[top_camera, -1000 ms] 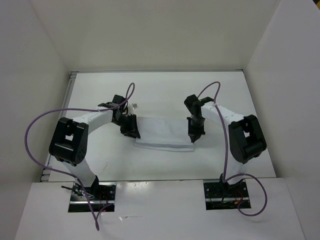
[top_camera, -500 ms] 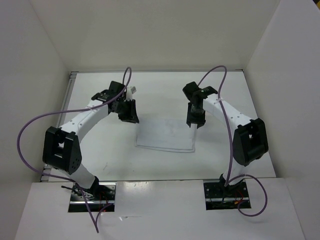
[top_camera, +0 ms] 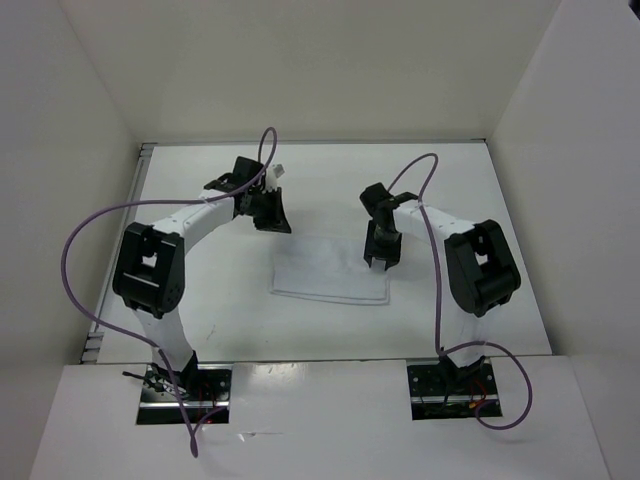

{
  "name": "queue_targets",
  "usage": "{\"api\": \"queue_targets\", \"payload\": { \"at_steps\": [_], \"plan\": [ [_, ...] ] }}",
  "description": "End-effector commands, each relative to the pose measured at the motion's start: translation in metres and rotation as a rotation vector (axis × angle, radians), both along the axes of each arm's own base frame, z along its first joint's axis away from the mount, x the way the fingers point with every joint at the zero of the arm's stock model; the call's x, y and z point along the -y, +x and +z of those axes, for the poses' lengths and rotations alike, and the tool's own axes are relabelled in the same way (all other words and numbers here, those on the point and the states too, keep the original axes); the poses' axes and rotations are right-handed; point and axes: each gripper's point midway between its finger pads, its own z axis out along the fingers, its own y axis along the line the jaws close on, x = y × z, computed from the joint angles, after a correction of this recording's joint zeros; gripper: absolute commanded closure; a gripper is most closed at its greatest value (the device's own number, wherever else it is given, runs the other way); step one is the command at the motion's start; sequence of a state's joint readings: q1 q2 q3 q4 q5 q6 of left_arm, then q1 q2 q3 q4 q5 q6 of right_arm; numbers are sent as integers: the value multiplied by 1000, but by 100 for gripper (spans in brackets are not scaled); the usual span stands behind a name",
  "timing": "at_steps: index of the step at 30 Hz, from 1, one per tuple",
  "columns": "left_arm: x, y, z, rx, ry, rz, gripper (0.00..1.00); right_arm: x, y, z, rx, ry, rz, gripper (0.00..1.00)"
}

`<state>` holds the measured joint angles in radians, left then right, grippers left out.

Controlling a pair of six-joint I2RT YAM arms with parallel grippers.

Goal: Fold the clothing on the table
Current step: Fold the skirt

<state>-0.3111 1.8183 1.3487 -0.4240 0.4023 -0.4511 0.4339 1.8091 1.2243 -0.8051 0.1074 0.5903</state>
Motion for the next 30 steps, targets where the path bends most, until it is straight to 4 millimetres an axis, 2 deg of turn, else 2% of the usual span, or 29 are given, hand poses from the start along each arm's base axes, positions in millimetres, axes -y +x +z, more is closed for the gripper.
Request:
{"api": "queue_targets", "payload": {
  "at_steps": [1, 2, 4, 8, 10, 11, 16, 20, 21, 23, 24, 27, 28, 29, 30],
  "plan": [
    [12, 12, 13, 61, -30, -32, 100, -1, 12, -4, 46, 35, -50, 50],
    [9, 10, -4, 27, -8, -24, 100, 1, 7, -8, 32, 28, -50, 50],
    [7, 5, -21, -10, 4, -24, 100, -3, 8, -11, 37, 51, -56, 50],
    [-3, -1, -67, -94, 74, 11, 100, -9, 5, -34, -10, 71, -58, 50],
    [-8, -4, -82, -128, 108, 23, 100, -13, 8, -34, -12, 83, -65, 50],
    [-13, -9, -95, -167, 141, 32, 100, -15, 13, -35, -4, 87, -65, 50],
    [-25, -11, -117, -209, 210, 78, 100, -22, 32, -26, 38, 98, -65, 50],
    [-26, 8, -120, -185, 241, 99, 100, -27, 54, -25, 68, 106, -51, 50],
    [-26, 21, -115, -160, 253, 112, 100, -26, 65, -24, 81, 108, -51, 50],
    [-26, 34, -109, -145, 246, 123, 100, -30, 87, -16, 132, 127, -49, 50],
    [-34, 53, -103, -120, 233, 154, 100, -26, 93, -19, 131, 121, -51, 50],
    [-38, 74, -95, -95, 212, 175, 100, -24, 117, -5, 180, 145, -61, 50],
    [-40, 84, -83, -72, 203, 188, 100, -26, 125, 8, 213, 154, -48, 50],
    [-39, 89, -78, -59, 198, 189, 100, -19, 126, 14, 224, 140, -52, 50],
    [-51, 91, -75, -48, 233, 211, 100, -19, 128, 32, 263, 149, -34, 50]
  ]
}}
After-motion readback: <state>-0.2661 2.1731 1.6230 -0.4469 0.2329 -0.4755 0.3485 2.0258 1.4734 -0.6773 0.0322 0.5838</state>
